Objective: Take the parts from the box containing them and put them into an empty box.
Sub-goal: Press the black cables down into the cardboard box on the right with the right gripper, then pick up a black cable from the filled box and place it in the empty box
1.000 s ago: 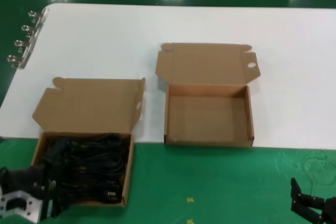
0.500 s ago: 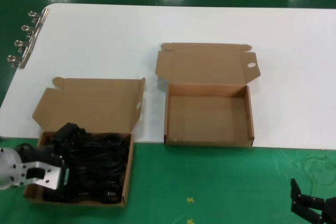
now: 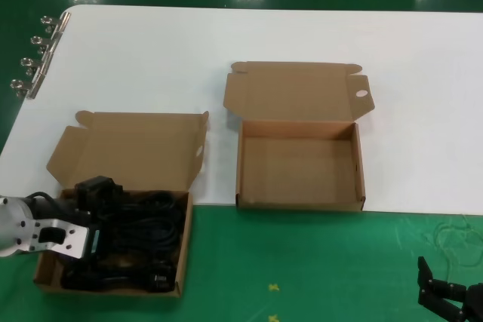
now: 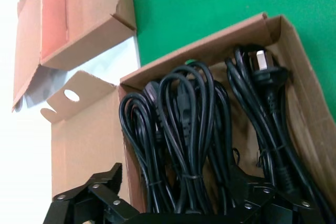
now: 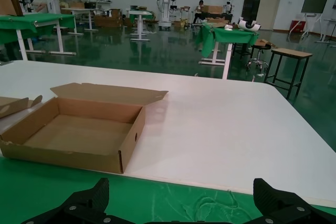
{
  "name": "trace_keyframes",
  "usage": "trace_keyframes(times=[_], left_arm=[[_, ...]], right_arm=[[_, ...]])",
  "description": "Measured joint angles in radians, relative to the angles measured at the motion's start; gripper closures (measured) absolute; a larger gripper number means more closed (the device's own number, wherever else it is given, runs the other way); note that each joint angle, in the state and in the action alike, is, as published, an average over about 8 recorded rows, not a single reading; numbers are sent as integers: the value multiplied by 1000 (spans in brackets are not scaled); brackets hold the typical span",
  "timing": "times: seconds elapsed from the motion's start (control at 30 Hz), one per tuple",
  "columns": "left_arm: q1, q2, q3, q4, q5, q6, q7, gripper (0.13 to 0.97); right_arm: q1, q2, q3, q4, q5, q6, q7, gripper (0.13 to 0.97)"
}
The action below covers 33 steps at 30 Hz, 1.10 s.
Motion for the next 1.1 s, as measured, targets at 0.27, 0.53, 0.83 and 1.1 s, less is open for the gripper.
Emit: trace_keyframes(times=[0.27, 0.53, 0.83, 1.1], left_arm=[[-27, 18, 12, 50, 1, -5, 29, 458], [-25, 9, 19, 29, 4, 6, 3, 595], [-10, -29, 26, -34, 22, 21, -61, 776], [2, -36, 27, -51, 28, 16, -83, 866]], right_arm=[[0, 0, 0, 0, 0, 0, 0, 129], [0, 0, 0, 0, 0, 0, 0, 129], [0, 0, 0, 0, 0, 0, 0, 129], [0, 0, 0, 0, 0, 0, 0, 129]])
